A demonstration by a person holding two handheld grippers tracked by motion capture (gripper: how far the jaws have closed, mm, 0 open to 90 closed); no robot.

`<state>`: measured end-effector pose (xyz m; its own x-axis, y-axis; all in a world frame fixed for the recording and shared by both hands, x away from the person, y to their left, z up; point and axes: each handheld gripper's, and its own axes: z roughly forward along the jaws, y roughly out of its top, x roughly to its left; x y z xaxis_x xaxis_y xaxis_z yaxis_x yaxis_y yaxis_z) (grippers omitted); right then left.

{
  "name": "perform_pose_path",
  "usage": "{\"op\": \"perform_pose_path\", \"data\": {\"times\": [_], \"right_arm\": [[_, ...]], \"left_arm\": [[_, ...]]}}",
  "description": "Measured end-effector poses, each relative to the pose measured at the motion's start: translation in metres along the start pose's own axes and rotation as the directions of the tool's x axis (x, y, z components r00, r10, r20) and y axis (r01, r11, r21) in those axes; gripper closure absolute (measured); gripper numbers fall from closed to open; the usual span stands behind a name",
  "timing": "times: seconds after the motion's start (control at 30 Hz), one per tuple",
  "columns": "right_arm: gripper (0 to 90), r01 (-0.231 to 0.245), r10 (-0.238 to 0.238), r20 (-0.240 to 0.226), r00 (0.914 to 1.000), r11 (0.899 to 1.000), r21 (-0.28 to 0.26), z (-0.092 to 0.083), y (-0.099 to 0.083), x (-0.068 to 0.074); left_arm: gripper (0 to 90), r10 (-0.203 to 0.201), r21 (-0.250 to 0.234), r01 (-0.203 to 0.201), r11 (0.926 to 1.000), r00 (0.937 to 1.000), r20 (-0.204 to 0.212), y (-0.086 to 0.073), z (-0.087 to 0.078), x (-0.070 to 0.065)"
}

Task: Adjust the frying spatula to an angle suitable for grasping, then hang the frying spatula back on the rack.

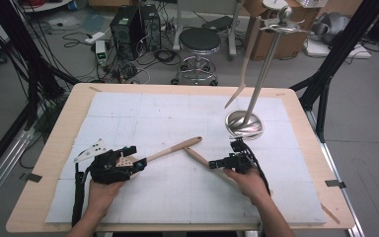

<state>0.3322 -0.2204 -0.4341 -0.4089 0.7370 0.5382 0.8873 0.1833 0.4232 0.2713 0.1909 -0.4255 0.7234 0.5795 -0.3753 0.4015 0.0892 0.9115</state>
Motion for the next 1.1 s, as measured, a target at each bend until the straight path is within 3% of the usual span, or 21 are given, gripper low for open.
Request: {"op": "perform_pose_path", "data": {"times": [1.1], "right_arm": [[54.2,0.001,-0.002,0.024,0.9997,0.998,0.059,0.011,0.001,0.001]], "left_arm": [[24.6,-0.002,-0.007,0.002,1.0000,1.0000,0.000,0.001,-0.001,0.000]]}}
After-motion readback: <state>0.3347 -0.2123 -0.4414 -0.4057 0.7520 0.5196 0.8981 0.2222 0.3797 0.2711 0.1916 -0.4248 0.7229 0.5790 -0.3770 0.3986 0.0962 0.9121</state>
